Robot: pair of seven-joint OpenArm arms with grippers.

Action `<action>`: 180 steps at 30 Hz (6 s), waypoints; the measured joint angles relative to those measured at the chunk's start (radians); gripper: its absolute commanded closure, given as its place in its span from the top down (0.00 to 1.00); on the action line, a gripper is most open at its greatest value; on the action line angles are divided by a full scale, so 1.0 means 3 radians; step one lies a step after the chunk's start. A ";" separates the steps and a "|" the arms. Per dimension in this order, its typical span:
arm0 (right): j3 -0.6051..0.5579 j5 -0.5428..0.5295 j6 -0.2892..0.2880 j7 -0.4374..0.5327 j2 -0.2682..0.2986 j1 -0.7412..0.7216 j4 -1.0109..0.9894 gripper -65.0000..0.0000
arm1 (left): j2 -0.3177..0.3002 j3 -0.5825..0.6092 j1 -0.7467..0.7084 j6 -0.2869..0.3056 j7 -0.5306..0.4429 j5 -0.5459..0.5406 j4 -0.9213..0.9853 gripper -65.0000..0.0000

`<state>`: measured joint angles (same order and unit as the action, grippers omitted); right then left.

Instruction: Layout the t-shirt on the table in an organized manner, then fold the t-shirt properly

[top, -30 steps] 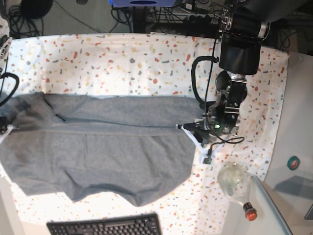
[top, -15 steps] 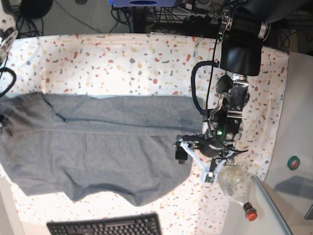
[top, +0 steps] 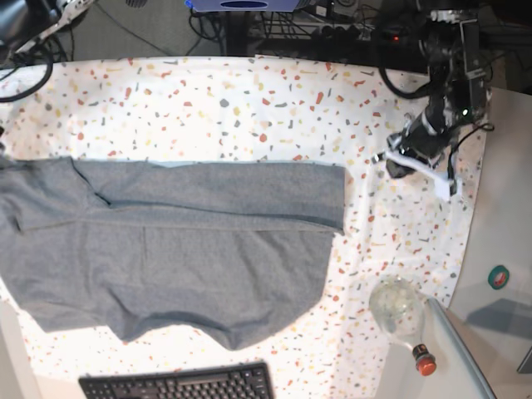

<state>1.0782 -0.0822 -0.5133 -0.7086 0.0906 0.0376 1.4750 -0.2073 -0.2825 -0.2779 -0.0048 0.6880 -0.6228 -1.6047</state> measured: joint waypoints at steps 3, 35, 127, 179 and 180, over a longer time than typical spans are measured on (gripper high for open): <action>0.0017 -0.0100 0.0000 -0.0009 0.0008 0.0125 -0.0006 0.59 | -0.0014 0.0005 -0.0107 0.0006 -0.0034 -0.0163 0.0078 0.00; 0.0037 -0.0361 -0.0013 0.0134 0.0055 0.0093 -0.0367 0.60 | 0.0348 0.0448 0.0917 0.0102 -0.0304 -0.0215 0.1338 0.75; -0.1781 0.0033 -0.0615 0.0125 0.1080 -0.0348 -0.1486 0.00 | -0.0216 0.0224 0.0381 0.0031 -0.0109 0.0160 0.0992 0.00; 0.0094 0.0327 -0.0120 0.0144 0.0174 -0.0411 -0.0103 0.55 | -0.0252 0.0220 0.0389 0.0038 -0.0093 0.0167 0.1001 0.00; 0.0220 0.0172 -0.0127 0.0057 0.0022 -0.0421 0.0037 0.55 | -0.0251 0.0220 0.0389 0.0039 -0.0093 0.0165 0.0999 0.00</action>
<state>1.1442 -0.0307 -0.5514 -0.6914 0.0971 -0.0887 1.4860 -0.2825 -0.2165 -0.1612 0.0071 0.6601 -0.5732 -1.3048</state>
